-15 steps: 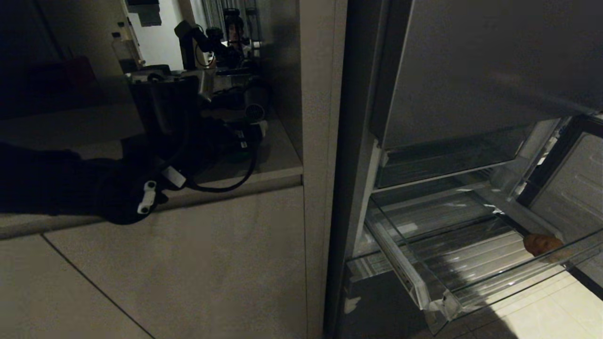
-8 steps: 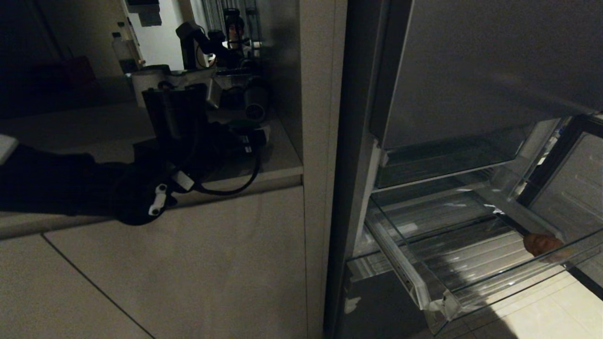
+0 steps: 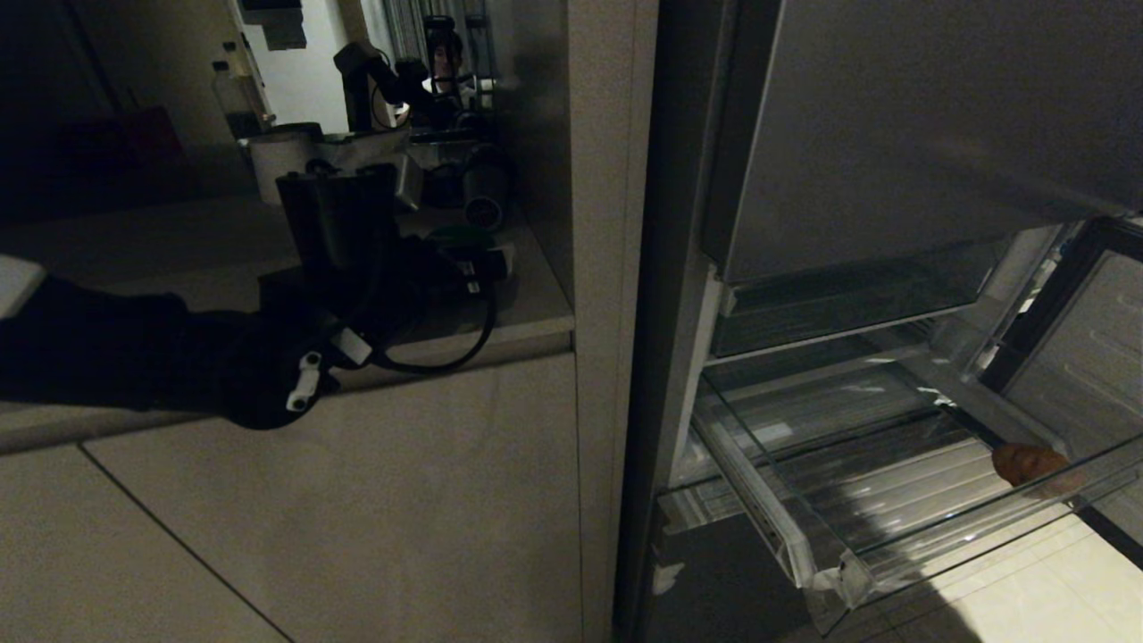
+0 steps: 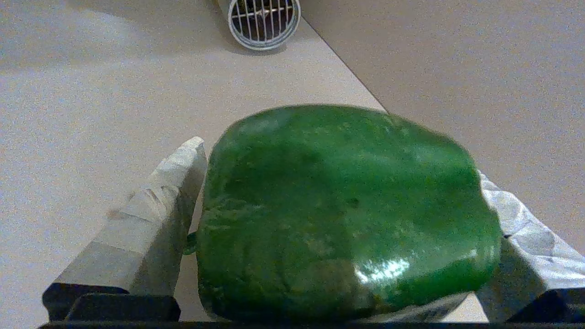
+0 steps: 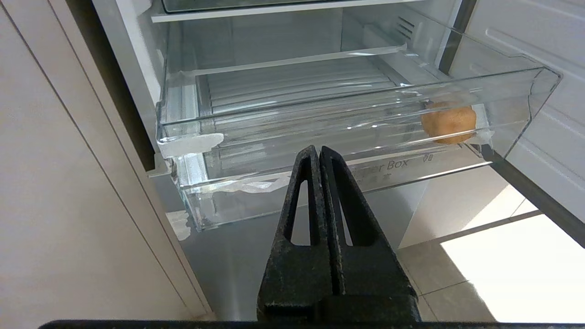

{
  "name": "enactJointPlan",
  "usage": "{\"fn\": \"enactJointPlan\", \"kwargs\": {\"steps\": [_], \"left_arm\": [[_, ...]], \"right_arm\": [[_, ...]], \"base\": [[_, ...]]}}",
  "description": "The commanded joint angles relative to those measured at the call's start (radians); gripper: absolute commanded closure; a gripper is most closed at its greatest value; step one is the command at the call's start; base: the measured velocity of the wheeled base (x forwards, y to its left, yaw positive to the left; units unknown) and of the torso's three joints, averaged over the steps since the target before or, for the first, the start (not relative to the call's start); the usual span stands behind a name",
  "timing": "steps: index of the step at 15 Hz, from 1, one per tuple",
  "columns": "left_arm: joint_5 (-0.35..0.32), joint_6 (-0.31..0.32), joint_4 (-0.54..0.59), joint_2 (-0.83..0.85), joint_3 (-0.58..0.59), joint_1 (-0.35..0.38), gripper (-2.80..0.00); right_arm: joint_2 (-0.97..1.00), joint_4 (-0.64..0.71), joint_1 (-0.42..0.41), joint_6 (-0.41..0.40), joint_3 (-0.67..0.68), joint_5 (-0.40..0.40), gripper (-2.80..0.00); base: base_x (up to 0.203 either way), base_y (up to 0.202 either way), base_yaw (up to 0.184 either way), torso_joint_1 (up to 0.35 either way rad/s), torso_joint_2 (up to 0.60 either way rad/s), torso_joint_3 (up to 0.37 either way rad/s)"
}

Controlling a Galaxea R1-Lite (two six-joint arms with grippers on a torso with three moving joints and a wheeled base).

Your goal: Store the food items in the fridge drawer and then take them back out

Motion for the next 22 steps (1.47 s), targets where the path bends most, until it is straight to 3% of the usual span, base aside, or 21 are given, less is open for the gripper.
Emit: {"fn": "enactJointPlan", "kwargs": {"steps": [1,4,5,14,18,20,22], "left_arm": [[0.002,-0.001,-0.004,0.002,0.001,0.000,-2.80],[0.001,0.000,-0.004,0.002,0.001,-0.002,-2.80],[0.002,-0.001,-0.004,0.006,0.001,-0.002,0.00],[0.004,-0.001,-0.005,-0.021,0.001,-0.018,0.00],[-0.003,-0.004,-0.004,-0.164,0.103,-0.078,0.00],[-0.058,-0.008,-0.005,-0.260,0.193,-0.123,0.00],[-0.154,-0.034,-0.004,-0.338,0.283,-0.192,0.00]], "right_arm": [[0.000,0.000,0.000,0.000,0.031,0.001,0.00],[0.000,-0.001,0.000,0.000,0.031,0.001,0.00],[0.000,0.000,0.000,0.000,0.031,0.001,0.00],[0.000,0.000,0.000,0.000,0.031,0.001,0.00],[0.000,-0.001,0.001,0.000,0.031,0.001,0.00],[0.000,0.000,0.000,0.000,0.031,-0.001,0.00],[0.000,-0.001,0.000,0.000,0.031,0.001,0.00]], "base": [[0.000,0.000,0.000,0.000,0.00,0.000],[0.000,0.000,0.000,0.000,0.00,0.000],[0.000,0.000,0.000,0.000,0.00,0.000],[0.000,0.000,0.000,0.000,0.00,0.000],[0.000,0.000,0.000,0.000,0.00,0.000],[0.000,0.000,0.000,0.000,0.00,0.000],[0.000,0.000,0.000,0.000,0.00,0.000]]}}
